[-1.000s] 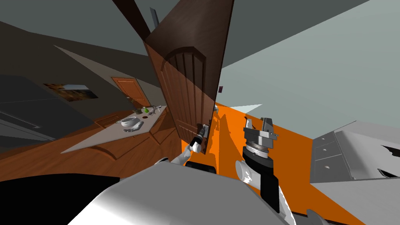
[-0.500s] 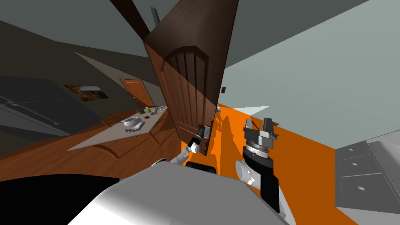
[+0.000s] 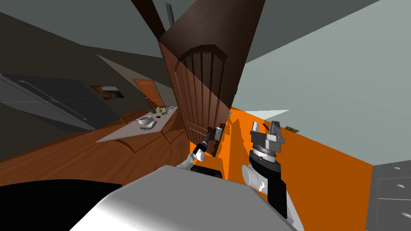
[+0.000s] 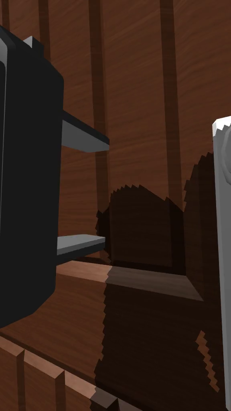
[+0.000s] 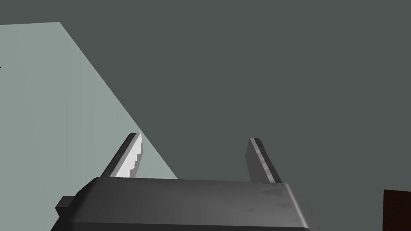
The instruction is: Push the door open
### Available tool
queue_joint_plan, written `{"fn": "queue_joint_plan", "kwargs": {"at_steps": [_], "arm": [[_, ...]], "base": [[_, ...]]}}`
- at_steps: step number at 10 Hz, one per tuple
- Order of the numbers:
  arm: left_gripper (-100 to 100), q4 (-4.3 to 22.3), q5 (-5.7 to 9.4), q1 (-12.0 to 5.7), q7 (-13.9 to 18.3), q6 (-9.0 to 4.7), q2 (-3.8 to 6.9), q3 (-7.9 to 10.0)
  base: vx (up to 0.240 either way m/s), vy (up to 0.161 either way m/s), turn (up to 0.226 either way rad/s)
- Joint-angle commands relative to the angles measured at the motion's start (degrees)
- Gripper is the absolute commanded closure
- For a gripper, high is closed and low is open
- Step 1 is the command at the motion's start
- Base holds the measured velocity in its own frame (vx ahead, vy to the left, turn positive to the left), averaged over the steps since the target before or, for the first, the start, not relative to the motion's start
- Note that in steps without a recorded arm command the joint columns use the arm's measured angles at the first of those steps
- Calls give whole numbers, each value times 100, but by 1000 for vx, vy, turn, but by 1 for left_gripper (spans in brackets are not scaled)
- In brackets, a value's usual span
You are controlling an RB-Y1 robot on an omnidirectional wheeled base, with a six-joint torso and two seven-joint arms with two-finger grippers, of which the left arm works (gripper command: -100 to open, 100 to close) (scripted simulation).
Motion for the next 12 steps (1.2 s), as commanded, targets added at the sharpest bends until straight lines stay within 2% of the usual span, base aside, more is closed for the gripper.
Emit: {"fn": "queue_joint_plan", "kwargs": {"at_steps": [1, 2, 5, 6, 7, 9, 10, 12], "arm": [[-100, -164, 43, 98, -122, 71, -17, -15], [-100, -262, 124, 180, -226, 75, -102, -139], [-100, -470, 295, 354, -447, 84, -463, -400], [-100, -342, 241, 312, -354, -8, -392, -414], [-100, -328, 240, 280, -347, 13, -205, -385], [-100, -308, 232, 236, -343, 48, -102, -336], [-100, -300, 230, 220, -341, 60, -88, -318], [-100, -278, 221, 171, -336, 99, -131, -263]], "base": [[-104, 46, 14], [-102, 23, 97], [-168, -1, 103], [-89, -17, 5], [85, 9, -3], [198, -37, -4], [172, -105, -1], [165, -151, -4]]}}
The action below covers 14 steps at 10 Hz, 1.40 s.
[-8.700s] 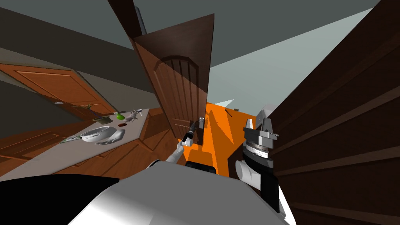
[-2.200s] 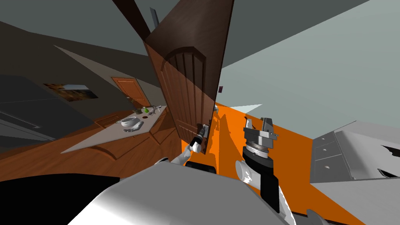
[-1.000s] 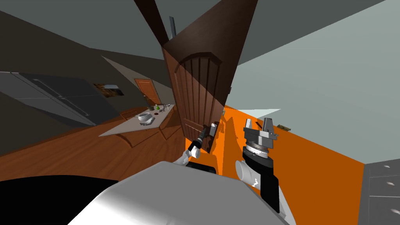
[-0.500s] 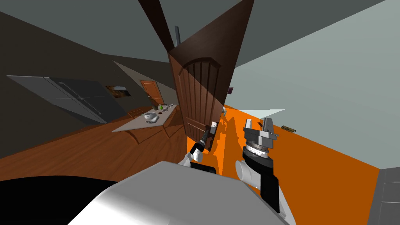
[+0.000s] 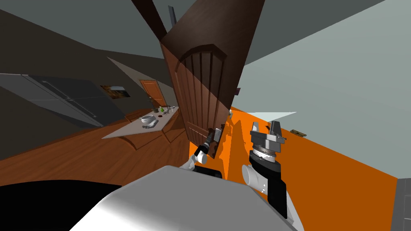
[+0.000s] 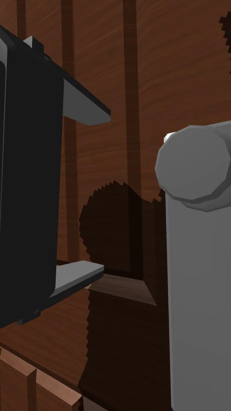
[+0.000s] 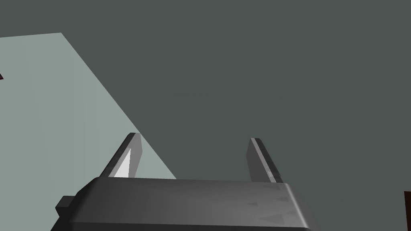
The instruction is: Push the door open
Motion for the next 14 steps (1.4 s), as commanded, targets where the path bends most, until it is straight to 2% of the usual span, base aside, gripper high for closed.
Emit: {"fn": "queue_joint_plan", "kwargs": {"at_steps": [1, 3, 4, 5, 10, 11, 14], "arm": [[-100, -1, -8, -24, -12, 43, -105, 48], [-100, 18, -15, -65, -8, 75, -325, 94], [-100, 73, -26, -69, 21, 15, -271, 50], [100, 73, -26, -69, 21, 15, -271, 50], [100, 73, -26, -69, 21, 15, -271, 50], [100, 40, 9, -38, -19, 13, -111, 24], [100, -9, 64, 0, -68, -1, 7, 6]], "base": [[129, -156, -11], [118, -136, -8], [41, -47, 3], [0, 0, 0], [-10, 9, -4], [102, -40, 145], [174, -82, 139]]}}
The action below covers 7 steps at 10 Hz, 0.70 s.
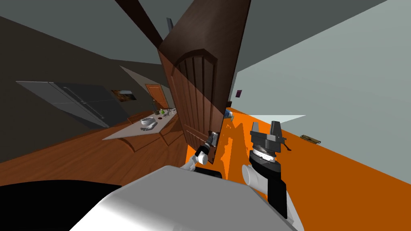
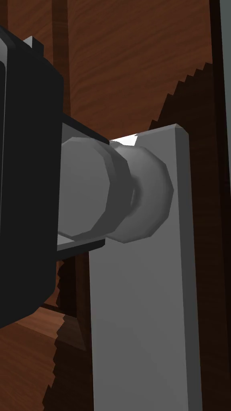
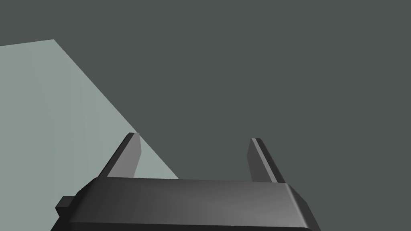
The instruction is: Push the door open
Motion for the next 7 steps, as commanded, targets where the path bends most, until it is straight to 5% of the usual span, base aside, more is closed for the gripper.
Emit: {"fn": "queue_joint_plan", "kwargs": {"at_steps": [1, 3, 4, 7], "arm": [[100, -19, 52, 8, -39, -78, 91, 76], [100, -67, 104, 44, -85, -92, 78, 58], [-100, -167, 178, 147, -215, -121, 184, -94], [-100, -301, 312, 281, -388, -179, 181, -313]], "base": [[203, -106, 228], [210, -132, 208], [24, 0, 98], [-166, 141, 19]]}}
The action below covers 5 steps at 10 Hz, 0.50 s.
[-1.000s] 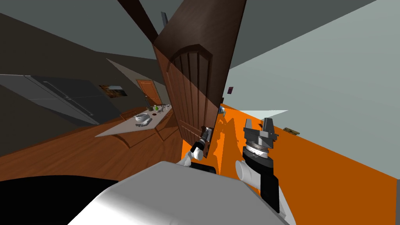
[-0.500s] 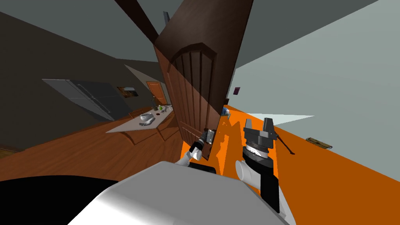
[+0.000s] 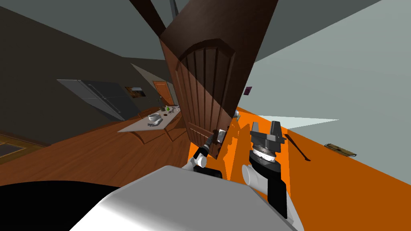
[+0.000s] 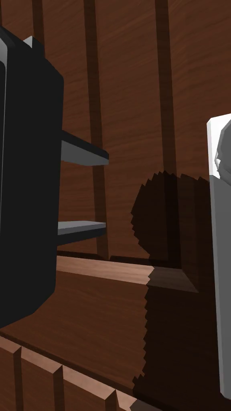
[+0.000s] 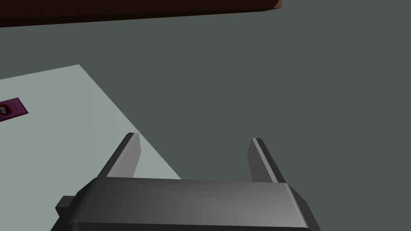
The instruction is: Push the door open
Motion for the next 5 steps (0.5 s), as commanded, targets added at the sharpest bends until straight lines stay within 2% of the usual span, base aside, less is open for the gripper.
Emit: {"fn": "queue_joint_plan", "kwargs": {"at_steps": [1, 3, 5], "arm": [[-100, -6, 67, 44, -94, -65, -60, -138], [-100, -138, 199, 176, -265, -123, -271, -353], [-100, -214, 276, 252, -364, -156, -507, -479]], "base": [[-234, 127, 34], [-234, 78, 31], [-178, 26, 29]]}}
